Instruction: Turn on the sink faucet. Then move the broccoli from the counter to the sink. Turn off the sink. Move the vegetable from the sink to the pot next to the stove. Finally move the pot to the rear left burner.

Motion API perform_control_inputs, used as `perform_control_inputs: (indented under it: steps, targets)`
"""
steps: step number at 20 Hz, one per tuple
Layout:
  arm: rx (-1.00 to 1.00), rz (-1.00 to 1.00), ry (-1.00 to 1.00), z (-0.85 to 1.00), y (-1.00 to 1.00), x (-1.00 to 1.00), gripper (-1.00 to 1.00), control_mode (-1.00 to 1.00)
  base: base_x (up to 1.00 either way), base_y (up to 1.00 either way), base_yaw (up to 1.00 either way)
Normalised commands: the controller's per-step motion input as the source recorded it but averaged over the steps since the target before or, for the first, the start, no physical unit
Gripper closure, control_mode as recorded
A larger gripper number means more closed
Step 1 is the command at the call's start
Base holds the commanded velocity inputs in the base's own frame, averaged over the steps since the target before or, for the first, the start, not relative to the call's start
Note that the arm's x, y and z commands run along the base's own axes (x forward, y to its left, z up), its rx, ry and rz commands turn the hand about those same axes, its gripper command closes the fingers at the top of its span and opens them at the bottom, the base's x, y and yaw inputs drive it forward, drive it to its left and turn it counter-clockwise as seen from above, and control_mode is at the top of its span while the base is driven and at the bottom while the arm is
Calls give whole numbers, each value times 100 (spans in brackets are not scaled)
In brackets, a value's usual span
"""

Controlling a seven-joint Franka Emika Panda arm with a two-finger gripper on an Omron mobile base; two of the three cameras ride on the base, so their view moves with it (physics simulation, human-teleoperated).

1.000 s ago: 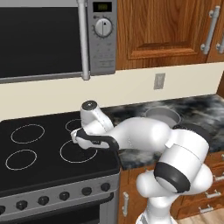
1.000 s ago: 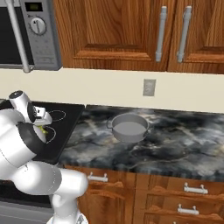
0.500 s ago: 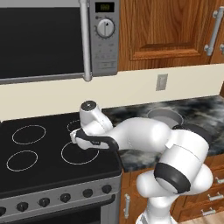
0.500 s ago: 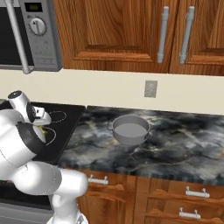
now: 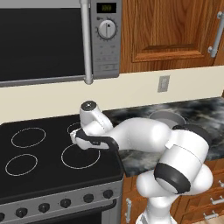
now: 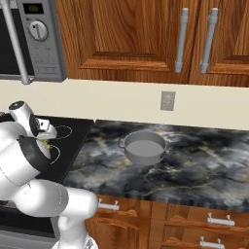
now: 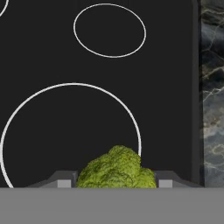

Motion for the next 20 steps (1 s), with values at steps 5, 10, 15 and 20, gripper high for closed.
perform_control_inputs:
  steps: [5,10,15,20]
  targets:
    - [0,0,0,0,0,0,100,100,17,4,0]
    - [0,0,0,0,0,0,100,100,0,0,0]
    - [0,0,0,0,0,0,100,100,0,0,0]
    - [0,0,-3,0,0,-7,100,-100,0,0,0]
